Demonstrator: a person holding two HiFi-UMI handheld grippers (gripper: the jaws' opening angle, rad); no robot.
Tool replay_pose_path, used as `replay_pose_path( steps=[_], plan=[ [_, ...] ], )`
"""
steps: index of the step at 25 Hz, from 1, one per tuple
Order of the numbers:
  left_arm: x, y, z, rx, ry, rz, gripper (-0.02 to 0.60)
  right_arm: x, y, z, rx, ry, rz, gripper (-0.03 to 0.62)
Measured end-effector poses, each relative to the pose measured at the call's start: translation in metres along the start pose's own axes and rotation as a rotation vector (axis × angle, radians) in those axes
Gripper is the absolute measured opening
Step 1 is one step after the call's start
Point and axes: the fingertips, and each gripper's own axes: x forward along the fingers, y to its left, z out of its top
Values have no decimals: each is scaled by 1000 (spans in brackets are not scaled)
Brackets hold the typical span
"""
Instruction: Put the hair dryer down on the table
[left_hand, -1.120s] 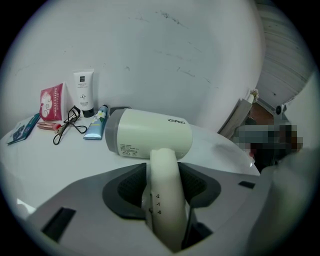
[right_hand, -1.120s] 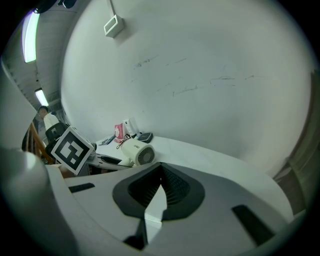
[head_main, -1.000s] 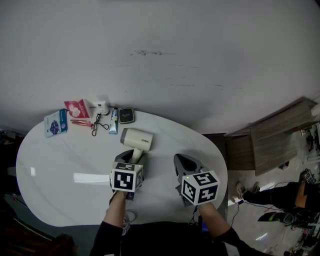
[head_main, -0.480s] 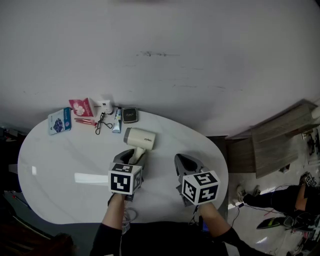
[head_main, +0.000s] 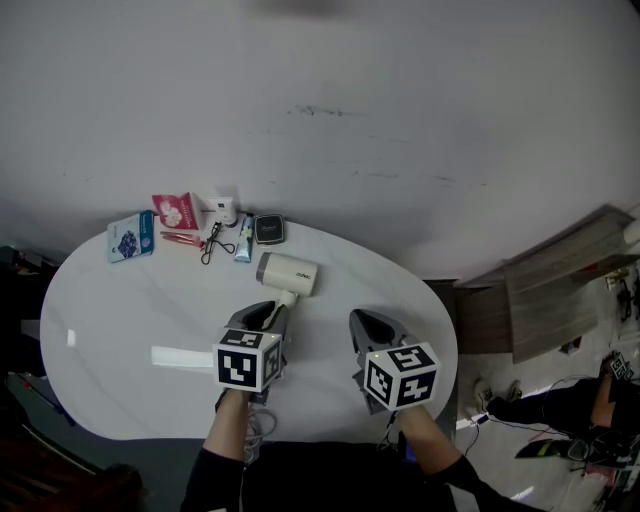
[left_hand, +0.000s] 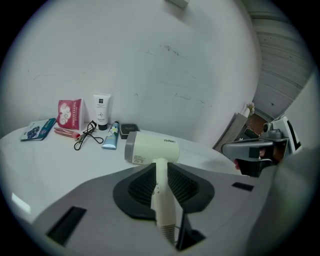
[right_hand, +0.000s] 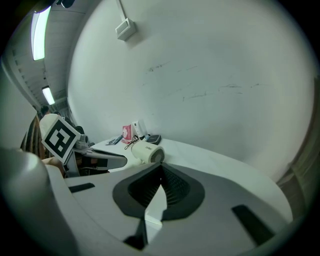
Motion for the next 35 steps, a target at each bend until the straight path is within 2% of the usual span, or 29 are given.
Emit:
replay_pose_path(
  steps=[3, 8, 24, 35],
  plan=[
    [-10, 0, -1, -9, -7, 6, 41, -4, 5, 0, -6, -7, 4, 0],
    [-28, 3, 2, -36, -40, 16, 11, -10, 12, 0, -18, -17, 6, 0],
    [-106, 6, 13, -69, -218, 15, 9, -41, 30, -3, -50, -63, 12, 0],
    [-146, 1, 9, -76, -288, 29, 9, -64, 39, -7, -64, -105, 35, 0]
  ],
)
